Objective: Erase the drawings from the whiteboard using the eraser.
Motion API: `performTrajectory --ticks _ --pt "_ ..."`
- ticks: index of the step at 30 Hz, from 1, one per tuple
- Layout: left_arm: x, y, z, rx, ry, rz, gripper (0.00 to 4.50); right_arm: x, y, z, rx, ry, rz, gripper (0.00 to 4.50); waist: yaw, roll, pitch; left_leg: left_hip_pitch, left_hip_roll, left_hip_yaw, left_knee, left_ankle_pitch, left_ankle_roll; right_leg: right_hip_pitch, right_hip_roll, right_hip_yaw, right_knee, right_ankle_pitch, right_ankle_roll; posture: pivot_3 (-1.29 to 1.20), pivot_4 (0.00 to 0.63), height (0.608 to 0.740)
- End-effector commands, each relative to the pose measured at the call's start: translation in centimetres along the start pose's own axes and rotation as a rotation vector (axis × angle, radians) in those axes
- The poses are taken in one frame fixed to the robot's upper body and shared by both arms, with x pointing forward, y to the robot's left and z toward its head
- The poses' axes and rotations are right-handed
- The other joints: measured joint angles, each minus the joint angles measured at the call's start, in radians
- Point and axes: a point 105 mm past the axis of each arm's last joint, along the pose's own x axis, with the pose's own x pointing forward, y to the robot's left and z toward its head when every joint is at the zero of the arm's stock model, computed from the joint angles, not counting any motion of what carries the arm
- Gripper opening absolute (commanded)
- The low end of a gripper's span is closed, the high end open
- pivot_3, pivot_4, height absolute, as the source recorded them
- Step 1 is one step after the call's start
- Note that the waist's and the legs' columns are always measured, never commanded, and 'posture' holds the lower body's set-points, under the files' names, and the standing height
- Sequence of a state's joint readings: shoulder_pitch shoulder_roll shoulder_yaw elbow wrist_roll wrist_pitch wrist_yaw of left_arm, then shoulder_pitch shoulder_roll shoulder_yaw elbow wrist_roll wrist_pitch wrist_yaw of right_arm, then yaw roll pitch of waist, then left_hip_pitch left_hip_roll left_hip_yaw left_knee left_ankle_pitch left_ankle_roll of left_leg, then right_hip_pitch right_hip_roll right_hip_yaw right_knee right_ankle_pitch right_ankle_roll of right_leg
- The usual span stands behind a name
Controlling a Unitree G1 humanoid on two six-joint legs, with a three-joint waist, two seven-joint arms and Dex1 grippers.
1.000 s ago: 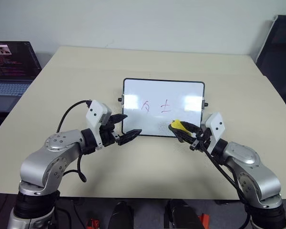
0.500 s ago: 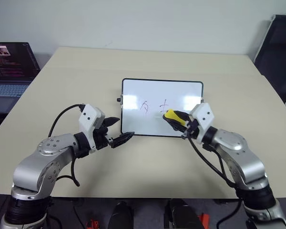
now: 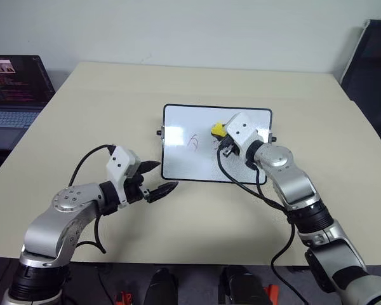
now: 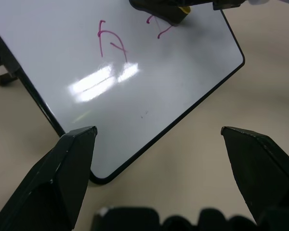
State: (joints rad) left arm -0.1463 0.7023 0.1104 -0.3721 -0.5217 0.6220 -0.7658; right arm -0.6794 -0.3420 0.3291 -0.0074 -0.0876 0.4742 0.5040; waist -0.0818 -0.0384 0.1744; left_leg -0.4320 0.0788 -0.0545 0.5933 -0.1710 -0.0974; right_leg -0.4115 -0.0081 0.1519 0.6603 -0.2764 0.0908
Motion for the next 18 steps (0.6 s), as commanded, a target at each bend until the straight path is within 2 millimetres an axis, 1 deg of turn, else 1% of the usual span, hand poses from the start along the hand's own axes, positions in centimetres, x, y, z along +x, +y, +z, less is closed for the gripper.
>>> performTrajectory --ticks 1,3,5,6,7,9,12,16,18 --pt "-0.3 0.1 0.0 0.028 -0.024 -0.005 4.5 -0.9 1.7 -2.5 -0.006 0.111 0.104 1.11 0.001 0.0 0.0 0.001 0.0 0.0 0.0 0.0 0.0 0.001 0.0 0.0 0.0 0.0 0.0 0.0 0.15 0.74" --pt "-0.4 0.1 -0.4 0.027 -0.024 -0.006 4.5 -1.1 1.5 -2.7 -0.022 0.122 0.096 1.11 -0.001 0.0 0.0 0.002 0.0 0.0 0.001 0.0 0.0 0.002 0.0 0.0 0.001 -0.003 -0.002 0.0 0.15 0.74" --pt "-0.3 0.1 -0.6 0.027 -0.027 -0.012 4.5 -0.7 -1.5 -1.9 -0.082 0.092 -0.069 1.11 -0.001 0.0 0.0 0.003 0.0 0.0 0.002 0.001 0.0 0.002 0.0 0.0 0.002 -0.005 -0.002 0.0 0.15 0.74" --pt "-0.2 0.0 -0.7 0.028 -0.028 -0.016 4.5 -0.6 -2.6 -1.5 -0.098 0.076 -0.132 1.11 -0.002 0.0 0.0 0.004 0.0 0.0 0.003 0.001 0.001 0.002 0.0 0.0 0.003 -0.004 -0.003 0.0 0.15 0.74" --pt "-0.2 0.0 -0.7 0.029 -0.03 -0.019 4.5 -0.5 -3.3 -1.2 -0.105 0.065 -0.168 1.11 -0.003 0.0 0.0 0.004 0.0 0.0 0.004 0.002 0.001 0.002 0.0 0.001 0.003 -0.003 -0.004 0.0 0.15 0.74" --pt "-0.1 -0.1 -0.6 0.031 -0.031 -0.024 4.5 -0.3 -3.8 -0.8 -0.089 0.046 -0.192 1.11 -0.002 0.0 0.0 0.004 0.0 0.0 0.006 0.003 0.002 0.002 0.0 0.001 0.003 -0.001 -0.003 0.0 0.15 0.74" --pt "0.1 -0.2 -0.5 0.033 -0.033 -0.029 4.5 -0.1 -2.7 -1.6 -0.066 0.073 -0.125 1.11 -0.002 0.0 0.0 0.004 0.0 0.0 0.008 0.004 0.002 0.004 0.0 0.001 0.003 -0.001 -0.003 0.0 0.15 0.74" --pt "0.3 -0.5 0.0 0.038 -0.037 -0.036 4.5 -0.6 0.6 -2.9 -0.033 0.132 0.071 1.11 -0.003 0.0 0.0 0.004 0.0 0.001 0.008 0.004 0.002 0.005 0.0 0.001 0.003 -0.001 -0.003 0.0 0.15 0.74" --pt "0.3 -0.6 0.1 0.04 -0.036 -0.038 4.5 -1.1 1.7 -3.3 -0.04 0.152 0.142 1.11 -0.002 0.0 0.0 0.004 0.001 0.001 0.006 0.004 0.002 0.005 0.0 0.001 0.003 -0.001 -0.002 0.0 0.15 0.74"
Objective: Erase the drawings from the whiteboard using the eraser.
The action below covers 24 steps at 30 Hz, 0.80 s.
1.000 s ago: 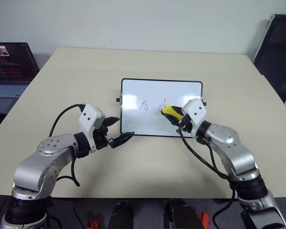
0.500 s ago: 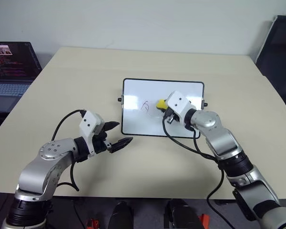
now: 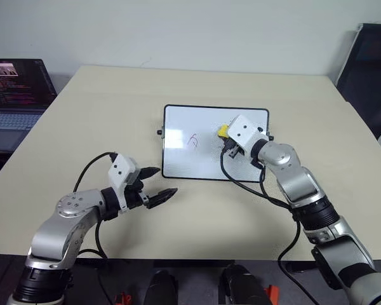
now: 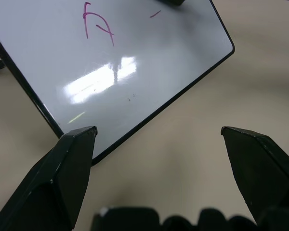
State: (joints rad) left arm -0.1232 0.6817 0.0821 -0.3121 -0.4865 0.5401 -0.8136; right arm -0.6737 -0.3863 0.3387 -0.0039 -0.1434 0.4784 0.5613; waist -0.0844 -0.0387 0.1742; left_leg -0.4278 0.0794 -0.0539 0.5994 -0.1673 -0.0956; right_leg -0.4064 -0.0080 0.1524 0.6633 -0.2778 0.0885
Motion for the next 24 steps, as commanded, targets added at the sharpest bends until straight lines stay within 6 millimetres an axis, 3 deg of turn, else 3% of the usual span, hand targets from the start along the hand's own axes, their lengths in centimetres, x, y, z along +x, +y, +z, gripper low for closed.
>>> performTrajectory --ticks 1,3,6,9,13,17,19,21,24 --pt "0.0 -0.3 1.6 0.047 -0.036 -0.006 4.5 -0.5 2.4 -1.9 0.011 0.085 0.139 1.11 0.0 0.0 0.0 0.0 0.0 0.0 0.0 0.0 0.0 0.0 0.0 0.0 0.0 0.0 0.0 0.0 0.15 0.74" --pt "0.0 -0.3 1.7 0.049 -0.036 -0.006 4.5 -0.4 1.6 -1.7 -0.014 0.079 0.087 1.11 0.0 0.0 0.0 0.0 0.0 0.0 0.0 0.0 0.0 0.0 0.0 0.0 0.0 0.0 0.0 0.0 0.15 0.74" --pt "0.0 -0.3 1.8 0.049 -0.034 -0.006 4.5 -0.1 -2.1 -0.9 -0.072 0.053 -0.13 1.11 -0.001 0.0 0.0 0.001 0.0 0.0 0.001 0.0 0.0 0.0 0.0 0.0 0.0 0.0 0.0 0.0 0.15 0.74" --pt "0.0 -0.3 1.7 0.048 -0.033 -0.009 4.5 -0.2 -3.6 -0.8 -0.095 0.055 -0.2 1.11 -0.001 0.0 0.0 0.001 0.0 0.0 0.003 0.0 0.0 0.0 0.0 0.001 0.0 0.001 0.0 0.0 0.15 0.74" --pt "-0.1 -0.2 1.6 0.046 -0.031 -0.009 4.5 -0.5 -2.4 -2.1 -0.067 0.102 -0.11 1.11 0.001 0.0 0.0 0.001 0.0 0.0 0.006 0.0 0.0 -0.001 0.0 0.001 -0.001 0.001 0.0 0.0 0.15 0.74" --pt "-0.1 -0.3 1.6 0.047 -0.032 -0.011 4.5 -1.3 1.4 -3.2 -0.06 0.143 0.112 1.11 0.002 0.0 0.0 0.001 0.0 0.001 0.003 0.0 0.0 0.002 -0.001 0.001 -0.001 0.0 0.001 0.0 0.15 0.74" --pt "-0.1 -0.3 1.5 0.047 -0.032 -0.011 4.5 -1.6 2.1 -3.3 -0.065 0.149 0.15 1.11 0.001 0.0 0.0 0.001 0.0 0.001 0.002 0.0 0.0 0.001 0.0 0.001 -0.001 0.0 0.0 0.0 0.15 0.74" --pt "-0.1 -0.3 1.5 0.047 -0.031 -0.012 4.5 -1.5 1.2 -3.1 -0.077 0.144 0.086 1.11 -0.003 0.0 0.0 0.001 0.0 0.001 0.002 0.0 0.0 0.001 0.0 0.001 -0.001 0.0 0.0 0.0 0.15 0.74" --pt "-0.1 -0.4 1.4 0.044 -0.028 -0.013 4.5 -1.1 -2.8 -1.8 -0.109 0.102 -0.148 1.11 -0.006 0.0 0.0 0.002 0.0 0.001 0.003 0.0 0.0 0.001 0.0 0.001 0.0 0.0 0.0 0.0 0.15 0.74"
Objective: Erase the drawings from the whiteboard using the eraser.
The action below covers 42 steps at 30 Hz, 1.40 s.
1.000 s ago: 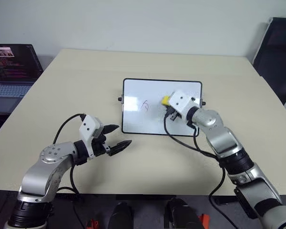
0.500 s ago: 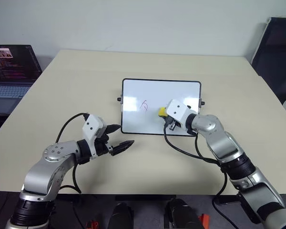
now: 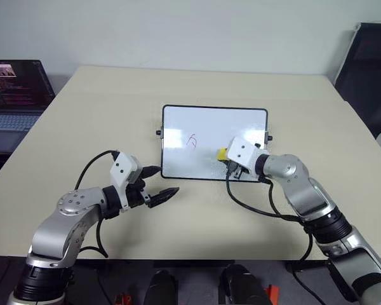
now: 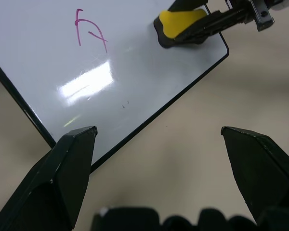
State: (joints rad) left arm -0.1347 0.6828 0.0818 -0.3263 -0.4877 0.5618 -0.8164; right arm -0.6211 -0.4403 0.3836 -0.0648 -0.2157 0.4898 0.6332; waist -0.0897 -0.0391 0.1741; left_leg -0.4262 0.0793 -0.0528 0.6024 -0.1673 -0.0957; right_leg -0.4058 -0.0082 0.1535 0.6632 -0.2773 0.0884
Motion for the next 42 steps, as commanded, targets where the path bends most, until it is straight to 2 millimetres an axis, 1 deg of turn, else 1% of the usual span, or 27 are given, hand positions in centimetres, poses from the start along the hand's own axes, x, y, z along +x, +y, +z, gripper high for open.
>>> performTrajectory --ticks 1,3,5,11,14,16,19,20,23,25,27,30,33,35,37,39,42 --pt "-0.2 -0.2 1.1 0.039 -0.029 -0.004 4.5 -0.5 -4.8 -0.4 -0.012 0.032 -0.249 1.11 0.0 0.0 0.0 0.0 0.0 0.0 0.0 0.0 0.0 0.0 0.0 0.0 0.0 0.0 0.0 0.0 0.15 0.74" --pt "-0.2 -0.2 1.0 0.038 -0.028 -0.005 4.5 -0.5 -5.1 -0.4 -0.013 0.028 -0.257 1.11 0.002 0.0 0.0 0.0 0.0 0.0 0.001 0.0 0.0 -0.004 0.0 0.0 -0.001 0.0 0.0 0.0 0.15 0.74" --pt "-0.2 -0.2 1.0 0.038 -0.028 -0.004 4.5 -0.5 -4.5 -0.8 -0.002 0.042 -0.211 1.11 0.005 0.0 0.0 0.0 0.0 0.0 0.003 0.0 0.0 -0.003 0.0 0.0 -0.001 0.0 0.0 0.0 0.15 0.74" --pt "-0.3 -0.2 1.0 0.036 -0.029 0.0 4.5 -0.8 -1.2 -1.8 0.064 0.075 -0.036 1.11 0.004 -0.001 0.0 0.0 0.0 0.0 -0.001 0.0 0.0 0.0 0.0 0.0 -0.002 0.0 0.0 0.0 0.15 0.74" --pt "-0.4 -0.1 1.2 0.036 -0.032 0.008 4.5 -1.3 -1.5 -1.6 0.058 0.063 -0.054 1.11 0.004 0.0 0.0 0.0 0.0 0.0 -0.004 0.0 0.0 0.0 0.0 0.0 -0.002 0.0 0.0 0.0 0.15 0.74" --pt "-0.5 0.1 1.3 0.036 -0.034 0.016 4.5 -1.7 -2.1 -1.2 0.067 0.039 -0.075 1.11 0.004 0.0 0.0 0.0 0.0 0.0 -0.004 0.0 0.0 0.0 0.0 0.0 -0.001 0.0 0.0 0.0 0.15 0.74" --pt "-1.0 0.6 1.5 0.041 -0.041 0.031 4.5 -2.6 -3.2 0.0 0.107 -0.03 -0.116 1.11 0.004 0.0 0.0 0.0 0.0 0.001 -0.004 0.0 0.0 -0.001 0.0 0.0 -0.002 0.0 0.0 0.0 0.15 0.74" --pt "-1.2 0.8 1.7 0.046 -0.047 0.035 4.5 -2.9 -3.4 0.7 0.138 -0.072 -0.125 1.11 0.006 0.0 0.001 0.0 0.0 0.0 -0.004 0.0 0.0 -0.001 0.0 0.0 -0.002 0.0 0.0 0.0 0.15 0.74" --pt "-1.6 1.6 2.4 0.066 -0.063 0.045 4.5 -3.9 -3.2 3.0 0.237 -0.225 -0.111 1.11 0.006 0.0 0.001 -0.003 0.0 0.0 -0.004 0.0 0.0 -0.003 0.0 0.0 -0.002 -0.001 0.0 0.0 0.15 0.74" --pt "-1.7 1.9 2.8 0.062 -0.071 0.047 4.5 -4.4 -2.7 3.9 0.308 -0.289 -0.087 1.11 0.006 0.0 0.001 -0.005 0.0 0.0 -0.006 0.0 0.0 -0.006 0.0 0.0 -0.002 -0.001 0.0 0.0 0.15 0.74" --pt "-2.0 2.4 3.4 0.079 -0.086 0.058 4.5 -5.3 -1.9 4.6 0.297 -0.338 -0.076 1.11 0.006 0.0 0.001 -0.006 0.0 0.0 -0.008 0.0 0.0 -0.006 0.0 0.0 -0.002 -0.001 0.002 0.0 0.15 0.74" --pt "-2.4 3.0 4.0 0.113 -0.097 0.081 4.5 -6.3 -0.7 4.8 0.247 -0.373 -0.056 1.11 0.008 0.0 0.001 -0.006 0.0 0.0 -0.01 0.0 0.0 -0.006 0.0 -0.002 -0.002 -0.001 0.003 0.0 0.15 0.74" --pt "-3.3 3.4 3.7 0.099 -0.071 0.083 4.5 -6.8 1.2 4.8 0.346 -0.396 0.045 1.1 0.007 0.0 0.001 -0.006 0.0 0.0 -0.011 -0.001 -0.001 -0.007 0.0 -0.002 -0.002 -0.003 0.001 0.0 0.15 0.74" --pt "-3.5 3.5 3.5 0.098 -0.063 0.088 4.5 -6.9 2.0 4.7 0.38 -0.409 0.088 1.1 0.005 0.0 0.001 -0.006 0.0 0.0 -0.011 -0.001 -0.001 -0.007 0.0 -0.002 -0.002 -0.005 0.002 0.0 0.15 0.74" --pt "-3.5 3.5 3.5 0.094 -0.059 0.087 4.5 -6.8 2.8 5.1 0.417 -0.441 0.137 1.1 0.005 0.0 0.001 -0.006 0.0 0.0 -0.01 -0.001 -0.001 -0.007 0.0 -0.001 -0.001 -0.006 0.001 0.0 0.15 0.74" --pt "-3.5 3.4 3.4 0.087 -0.06 0.087 4.5 -6.6 3.2 5.9 0.461 -0.481 0.168 1.1 0.004 0.0 0.001 -0.006 0.0 0.0 -0.01 -0.001 -0.001 -0.007 0.0 -0.001 -0.001 -0.006 0.0 0.0 0.15 0.74" --pt "-3.7 3.4 3.1 0.084 -0.058 0.097 4.5 -6.3 3.4 6.6 0.462 -0.501 0.195 1.1 0.004 0.0 0.001 -0.006 0.0 0.0 -0.009 -0.001 -0.001 -0.007 0.0 -0.001 0.0 -0.006 0.0 0.0 0.15 0.74"
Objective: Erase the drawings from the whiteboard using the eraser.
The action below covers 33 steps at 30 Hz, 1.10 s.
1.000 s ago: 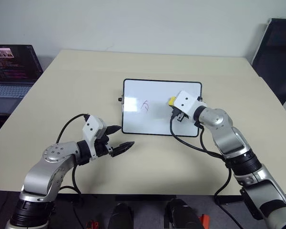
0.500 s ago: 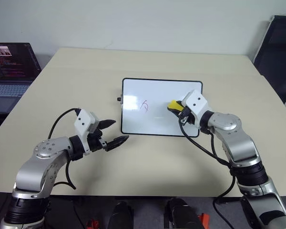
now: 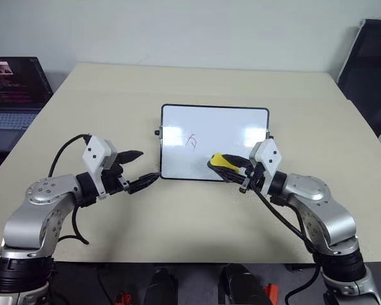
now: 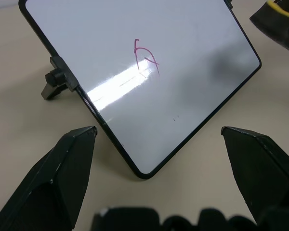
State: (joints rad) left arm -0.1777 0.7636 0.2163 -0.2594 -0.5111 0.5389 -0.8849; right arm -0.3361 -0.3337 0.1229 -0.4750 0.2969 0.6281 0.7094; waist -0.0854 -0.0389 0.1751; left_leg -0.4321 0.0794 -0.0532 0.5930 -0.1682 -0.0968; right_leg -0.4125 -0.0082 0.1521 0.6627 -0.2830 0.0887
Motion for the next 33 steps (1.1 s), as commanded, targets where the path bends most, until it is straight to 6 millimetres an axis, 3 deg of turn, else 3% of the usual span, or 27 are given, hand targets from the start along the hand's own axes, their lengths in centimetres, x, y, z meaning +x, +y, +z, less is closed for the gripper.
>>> performTrajectory --ticks 1,13,26,33 --pt "-0.7 0.2 0.7 0.02 -0.026 0.021 4.5 0.5 0.5 1.5 -0.032 -0.044 0.039 1.1 0.0 0.0 0.0 0.0 0.0 0.0 0.0 0.0 0.0 0.0 0.0 0.0 0.0 0.0 0.0 0.0 0.15 0.74" --pt "-0.6 0.5 0.6 0.025 -0.036 0.04 4.5 0.9 -1.5 1.1 -0.102 -0.024 -0.06 1.1 0.002 0.0 0.0 0.0 0.0 0.0 0.0 0.0 0.0 0.0 0.0 0.0 0.0 0.0 0.0 0.0 0.15 0.74" --pt "0.0 0.3 0.8 0.037 -0.046 0.024 4.5 1.4 -2.4 1.3 -0.177 -0.024 -0.12 1.1 0.002 0.0 0.0 0.0 0.0 0.0 0.0 0.0 0.0 0.0 0.0 0.0 0.0 0.0 0.001 0.0 0.15 0.74" --pt "0.3 0.0 0.9 0.042 -0.051 0.019 4.5 3.4 -3.4 1.9 -0.332 0.008 -0.15 1.1 -0.001 0.0 0.0 0.0 0.0 0.0 0.0 0.0 0.0 0.0 0.0 0.0 0.0 0.001 0.001 0.0 0.15 0.74"
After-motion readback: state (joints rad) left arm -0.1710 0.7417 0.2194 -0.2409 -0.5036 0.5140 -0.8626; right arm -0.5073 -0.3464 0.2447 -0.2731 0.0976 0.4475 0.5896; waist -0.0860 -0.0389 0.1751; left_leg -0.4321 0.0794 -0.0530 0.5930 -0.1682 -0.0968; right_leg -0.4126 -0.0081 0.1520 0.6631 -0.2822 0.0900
